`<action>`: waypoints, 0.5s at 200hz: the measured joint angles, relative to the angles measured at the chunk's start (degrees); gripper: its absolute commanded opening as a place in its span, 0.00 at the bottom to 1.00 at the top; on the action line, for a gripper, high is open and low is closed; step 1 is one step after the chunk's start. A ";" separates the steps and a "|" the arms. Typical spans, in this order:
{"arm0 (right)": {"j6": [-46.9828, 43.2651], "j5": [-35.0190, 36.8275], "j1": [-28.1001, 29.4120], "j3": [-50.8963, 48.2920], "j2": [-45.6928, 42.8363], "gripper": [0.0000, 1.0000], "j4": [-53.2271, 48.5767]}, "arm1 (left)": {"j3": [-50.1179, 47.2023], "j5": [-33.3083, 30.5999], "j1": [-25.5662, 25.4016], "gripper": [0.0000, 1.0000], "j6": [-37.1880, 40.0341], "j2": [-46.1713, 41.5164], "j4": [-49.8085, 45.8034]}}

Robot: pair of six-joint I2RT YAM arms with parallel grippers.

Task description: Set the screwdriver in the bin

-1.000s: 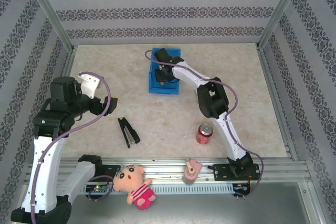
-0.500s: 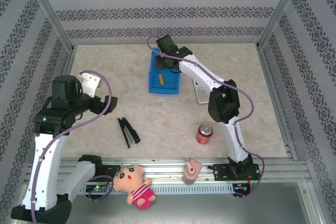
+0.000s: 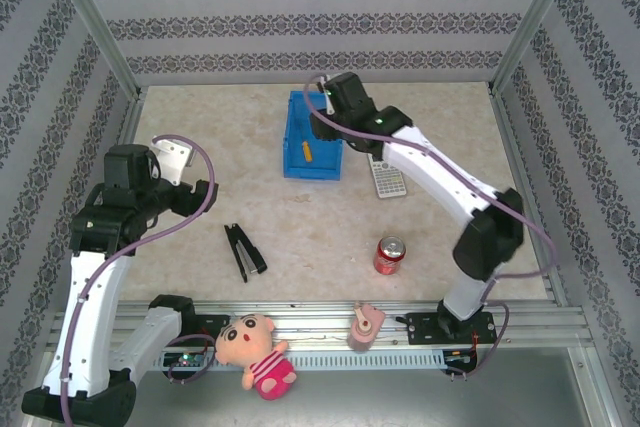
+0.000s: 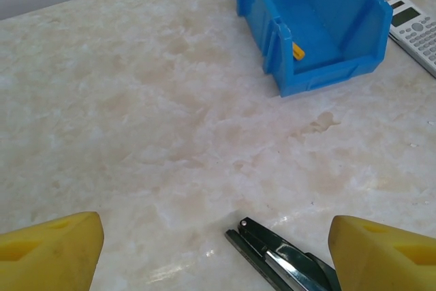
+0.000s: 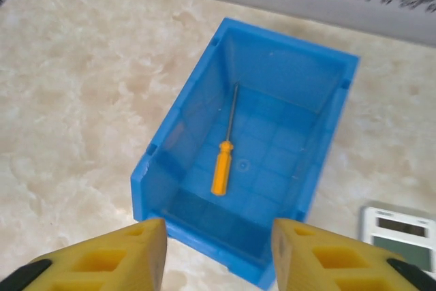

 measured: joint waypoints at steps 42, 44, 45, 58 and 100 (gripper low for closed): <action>-0.22 0.35 -5.09 -12.15 -15.47 0.62 3.48 | -1.31 -0.20 0.00 0.99 -1.57 1.33 2.60; -0.31 0.46 -5.44 -12.61 -16.06 0.62 3.58 | -1.42 -0.24 0.00 0.99 -1.57 1.44 2.73; -0.35 0.48 -5.66 -12.90 -16.39 0.62 3.67 | -1.44 -0.24 0.00 1.00 -1.60 1.46 2.75; -1.01 1.07 -7.32 -15.65 -19.32 0.63 4.13 | -2.05 -0.26 0.00 0.99 -2.54 1.97 3.63; -2.86 2.69 -9.70 -25.88 -27.43 0.87 5.90 | -3.08 -3.30 0.00 0.99 -5.77 5.88 7.17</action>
